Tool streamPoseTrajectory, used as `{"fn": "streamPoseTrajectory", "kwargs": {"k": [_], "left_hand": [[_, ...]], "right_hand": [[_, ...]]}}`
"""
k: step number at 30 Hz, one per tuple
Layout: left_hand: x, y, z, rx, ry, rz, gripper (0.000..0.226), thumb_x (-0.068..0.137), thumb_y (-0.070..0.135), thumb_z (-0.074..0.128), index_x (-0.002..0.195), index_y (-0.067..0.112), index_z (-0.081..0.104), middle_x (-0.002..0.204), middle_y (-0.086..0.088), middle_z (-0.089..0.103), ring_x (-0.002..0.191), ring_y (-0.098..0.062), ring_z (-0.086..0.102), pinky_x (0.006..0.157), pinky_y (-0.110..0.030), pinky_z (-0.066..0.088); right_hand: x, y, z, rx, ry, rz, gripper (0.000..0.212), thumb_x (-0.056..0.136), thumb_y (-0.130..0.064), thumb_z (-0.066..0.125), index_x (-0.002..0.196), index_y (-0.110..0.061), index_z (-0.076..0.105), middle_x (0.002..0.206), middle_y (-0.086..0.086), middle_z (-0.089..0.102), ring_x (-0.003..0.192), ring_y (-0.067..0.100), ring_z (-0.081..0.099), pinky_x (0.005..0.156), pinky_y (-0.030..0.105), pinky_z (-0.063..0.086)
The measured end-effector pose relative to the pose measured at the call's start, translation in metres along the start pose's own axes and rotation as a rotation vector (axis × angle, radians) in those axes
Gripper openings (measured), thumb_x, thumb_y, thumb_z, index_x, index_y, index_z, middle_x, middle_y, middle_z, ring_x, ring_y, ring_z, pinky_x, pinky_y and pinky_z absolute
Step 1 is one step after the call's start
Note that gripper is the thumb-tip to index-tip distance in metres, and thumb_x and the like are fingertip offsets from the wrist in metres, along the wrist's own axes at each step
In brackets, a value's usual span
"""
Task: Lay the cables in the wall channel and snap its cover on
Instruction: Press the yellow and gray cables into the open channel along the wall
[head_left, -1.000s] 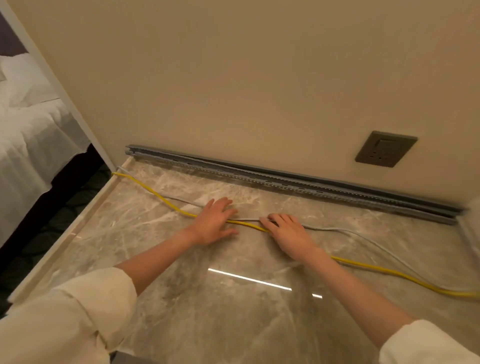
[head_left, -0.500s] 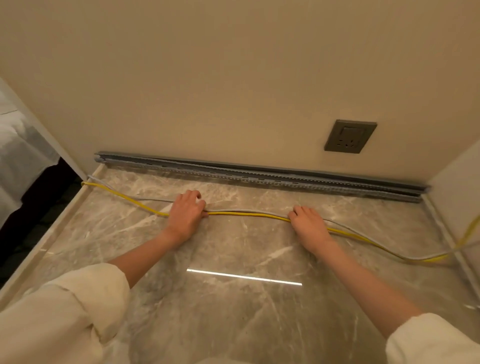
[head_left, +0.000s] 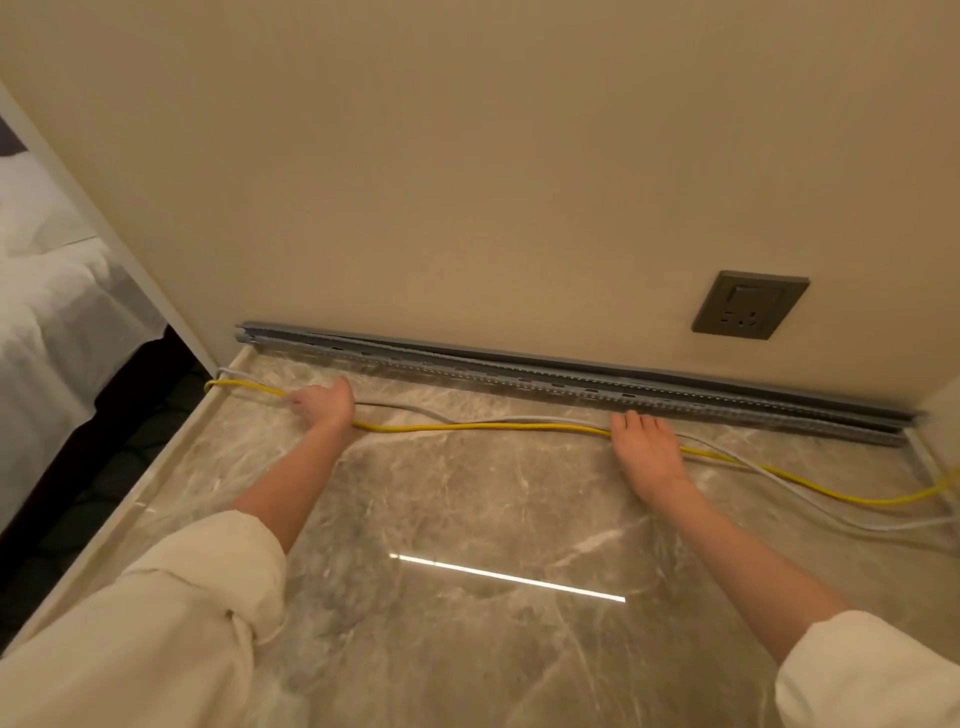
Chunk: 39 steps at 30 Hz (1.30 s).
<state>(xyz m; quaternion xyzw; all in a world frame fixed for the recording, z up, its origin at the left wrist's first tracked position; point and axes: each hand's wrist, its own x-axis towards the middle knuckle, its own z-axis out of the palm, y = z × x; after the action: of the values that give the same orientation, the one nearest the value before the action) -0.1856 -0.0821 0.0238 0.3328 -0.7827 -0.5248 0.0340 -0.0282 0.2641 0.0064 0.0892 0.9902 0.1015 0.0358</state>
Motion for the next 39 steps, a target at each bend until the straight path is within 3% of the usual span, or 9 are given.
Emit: {"fn": "streamPoseTrajectory", "kwargs": {"k": [3, 6, 11, 14, 19, 23, 30, 33, 39], "left_hand": [[0.022, 0.021, -0.004, -0.270, 0.001, -0.207, 0.063, 0.074, 0.008, 0.058, 0.130, -0.009, 0.034, 0.135, -0.020, 0.046, 0.118, -0.033, 0.050, 0.097, -0.042, 0.047], [0.036, 0.030, -0.006, -0.331, 0.045, -0.224, 0.060, 0.067, 0.005, 0.056, 0.123, -0.004, 0.038, 0.132, -0.018, 0.048, 0.115, -0.033, 0.052, 0.096, -0.043, 0.048], [0.049, 0.041, -0.004, -0.190, -0.015, -0.132, 0.064, 0.063, 0.009, 0.057, 0.125, -0.004, 0.044, 0.131, -0.019, 0.048, 0.113, -0.035, 0.051, 0.089, -0.044, 0.048], [0.055, 0.036, 0.000, -0.068, -0.060, -0.118, 0.070, 0.073, 0.013, 0.058, 0.135, -0.007, 0.032, 0.140, -0.020, 0.041, 0.124, -0.036, 0.043, 0.100, -0.044, 0.043], [0.026, 0.011, 0.015, 0.315, 0.159, -0.025, 0.064, 0.088, 0.025, 0.050, 0.139, -0.004, 0.025, 0.144, -0.028, 0.029, 0.132, -0.040, 0.030, 0.108, -0.047, 0.027], [-0.035, -0.011, 0.041, 0.482, 0.181, 0.537, 0.058, 0.078, 0.017, 0.060, 0.129, -0.001, 0.039, 0.138, -0.028, 0.036, 0.127, -0.043, 0.035, 0.106, -0.050, 0.029], [-0.134, -0.014, 0.098, 0.663, -0.591, 1.544, 0.044, 0.084, 0.008, 0.055, 0.126, -0.003, 0.049, 0.127, -0.023, 0.052, 0.115, -0.037, 0.050, 0.097, -0.043, 0.043], [-0.159, -0.016, 0.121, 0.718, -0.702, 1.704, 0.033, 0.089, 0.009, 0.051, 0.120, 0.002, 0.055, 0.120, -0.018, 0.060, 0.102, -0.035, 0.057, 0.082, -0.044, 0.049], [-0.192, -0.010, 0.156, 0.797, -0.837, 1.642, 0.041, 0.090, 0.017, 0.049, 0.131, 0.011, 0.046, 0.134, -0.009, 0.052, 0.112, -0.029, 0.055, 0.085, -0.039, 0.048]], "right_hand": [[0.001, 0.000, 0.002, -0.010, 0.002, 0.001, 0.033, 0.087, -0.003, 0.049, 0.118, -0.009, 0.043, 0.115, 0.011, 0.056, 0.106, 0.027, 0.055, 0.092, 0.035, 0.041], [0.000, 0.000, 0.005, -0.020, 0.004, -0.021, 0.037, 0.087, -0.004, 0.051, 0.123, -0.008, 0.041, 0.118, 0.011, 0.055, 0.108, 0.027, 0.054, 0.093, 0.035, 0.041], [0.005, 0.001, 0.003, -0.018, 0.006, -0.028, 0.035, 0.087, -0.005, 0.051, 0.121, -0.008, 0.043, 0.116, 0.010, 0.057, 0.106, 0.026, 0.055, 0.091, 0.034, 0.040], [0.008, 0.004, 0.002, -0.021, 0.001, -0.032, 0.037, 0.086, -0.003, 0.051, 0.122, -0.009, 0.044, 0.117, 0.010, 0.056, 0.109, 0.026, 0.053, 0.093, 0.034, 0.039], [-0.006, 0.019, 0.013, -0.030, 0.014, -0.054, 0.036, 0.087, -0.004, 0.051, 0.122, -0.009, 0.048, 0.117, 0.009, 0.054, 0.110, 0.025, 0.051, 0.095, 0.033, 0.040], [-0.025, 0.045, 0.024, -0.044, 0.023, 0.000, 0.042, 0.090, -0.005, 0.042, 0.132, -0.009, 0.040, 0.122, 0.011, 0.053, 0.115, 0.029, 0.050, 0.099, 0.035, 0.036], [-0.054, 0.097, 0.030, -0.071, 0.028, 0.098, 0.044, 0.089, -0.005, 0.041, 0.132, -0.008, 0.038, 0.123, 0.011, 0.053, 0.116, 0.029, 0.050, 0.101, 0.035, 0.034], [-0.066, 0.120, 0.028, -0.093, -0.048, 0.116, 0.035, 0.084, -0.005, 0.046, 0.119, -0.010, 0.048, 0.120, 0.009, 0.052, 0.116, 0.028, 0.049, 0.100, 0.034, 0.034], [-0.084, 0.160, 0.027, -0.011, -0.107, 0.183, 0.027, 0.087, -0.011, 0.048, 0.113, -0.011, 0.051, 0.117, 0.012, 0.046, 0.114, 0.030, 0.044, 0.094, 0.036, 0.037]]}}
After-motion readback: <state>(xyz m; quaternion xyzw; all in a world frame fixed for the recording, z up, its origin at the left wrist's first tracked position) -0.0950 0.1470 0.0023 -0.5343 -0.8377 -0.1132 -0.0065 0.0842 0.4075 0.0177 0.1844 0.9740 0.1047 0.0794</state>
